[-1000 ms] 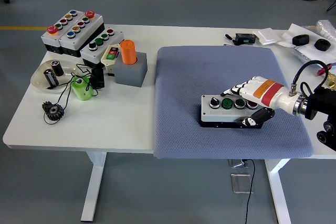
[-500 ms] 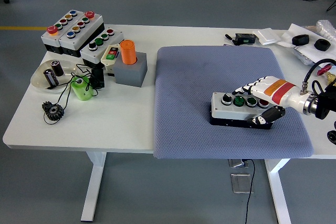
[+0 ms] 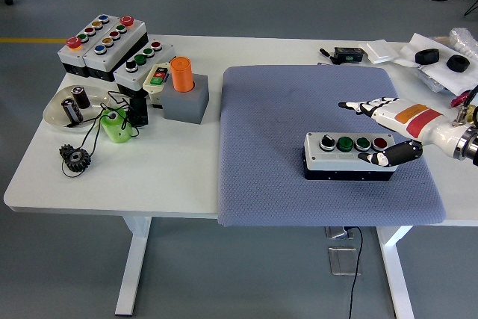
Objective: Pick up the button,place it on the desk,press the button,press the button
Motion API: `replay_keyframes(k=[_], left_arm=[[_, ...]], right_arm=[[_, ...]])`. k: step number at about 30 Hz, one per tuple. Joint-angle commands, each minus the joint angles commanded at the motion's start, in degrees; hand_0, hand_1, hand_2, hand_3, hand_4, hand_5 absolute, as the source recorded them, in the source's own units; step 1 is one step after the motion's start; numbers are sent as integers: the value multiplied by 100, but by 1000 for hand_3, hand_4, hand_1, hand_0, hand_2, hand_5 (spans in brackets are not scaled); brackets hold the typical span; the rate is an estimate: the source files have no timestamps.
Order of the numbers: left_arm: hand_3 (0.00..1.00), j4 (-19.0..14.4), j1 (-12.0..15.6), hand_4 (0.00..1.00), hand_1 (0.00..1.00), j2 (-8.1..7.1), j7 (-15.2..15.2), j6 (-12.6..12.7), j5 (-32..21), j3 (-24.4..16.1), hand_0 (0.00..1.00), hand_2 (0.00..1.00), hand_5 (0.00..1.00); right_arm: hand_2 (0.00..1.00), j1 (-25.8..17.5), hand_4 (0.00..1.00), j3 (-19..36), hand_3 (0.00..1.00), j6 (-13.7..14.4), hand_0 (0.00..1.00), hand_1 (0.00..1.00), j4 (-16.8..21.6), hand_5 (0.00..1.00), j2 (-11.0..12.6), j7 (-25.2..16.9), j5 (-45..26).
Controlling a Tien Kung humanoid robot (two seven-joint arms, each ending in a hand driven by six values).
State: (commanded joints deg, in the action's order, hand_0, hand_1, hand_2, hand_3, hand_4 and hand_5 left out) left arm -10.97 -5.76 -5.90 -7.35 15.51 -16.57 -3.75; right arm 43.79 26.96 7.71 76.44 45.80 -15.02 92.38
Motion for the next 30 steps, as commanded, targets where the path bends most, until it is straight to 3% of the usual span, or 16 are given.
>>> replay_keyframes(k=[1,2,6,8,9,14,15,18,25,30], left_arm=[[599,0,-2,422,744,0,-3,-1,-9,5,689,758,998],[599,-1,-8,422,744,2,-10,-3,-33,20,689,758,998],[600,-2,-28,422,744,-1,-20,-9,-70,42,689,758,998],[600,-2,-39,422,744,-4,-13,-10,-44,33,689,758,998],[600,-2,-43,422,744,-5,-9,-9,-33,30,689,758,998],[600,-5,-51,422,744,-5,-6,-10,-17,26,689,758,998],[600,-5,-51,421,743,-4,-5,-9,-14,23,689,758,998],[600,-6,-60,421,743,-5,-1,-7,3,12,689,758,998],[600,-9,-76,420,743,-1,34,5,110,-60,688,758,998],[600,-11,-73,419,743,4,44,9,124,-68,687,758,998]], right_arm=[[952,-66,737,111,998,22,903,858,67,98,28,33,-47],[683,-168,702,241,940,166,708,599,153,168,89,85,-167],[683,-489,702,703,940,679,708,599,320,168,236,184,-681],[683,-595,702,866,940,707,708,599,328,168,275,268,-803],[180,-621,557,881,679,701,246,2,320,340,282,304,-831],[180,-776,557,822,679,671,246,2,287,340,327,505,-742],[106,-787,536,811,637,670,162,2,286,395,331,520,-714],[106,-853,536,753,637,622,162,2,293,395,338,577,-611],[100,-904,527,644,633,172,159,2,261,407,307,685,-537],[100,-882,524,527,643,86,155,2,195,417,258,711,-507]])
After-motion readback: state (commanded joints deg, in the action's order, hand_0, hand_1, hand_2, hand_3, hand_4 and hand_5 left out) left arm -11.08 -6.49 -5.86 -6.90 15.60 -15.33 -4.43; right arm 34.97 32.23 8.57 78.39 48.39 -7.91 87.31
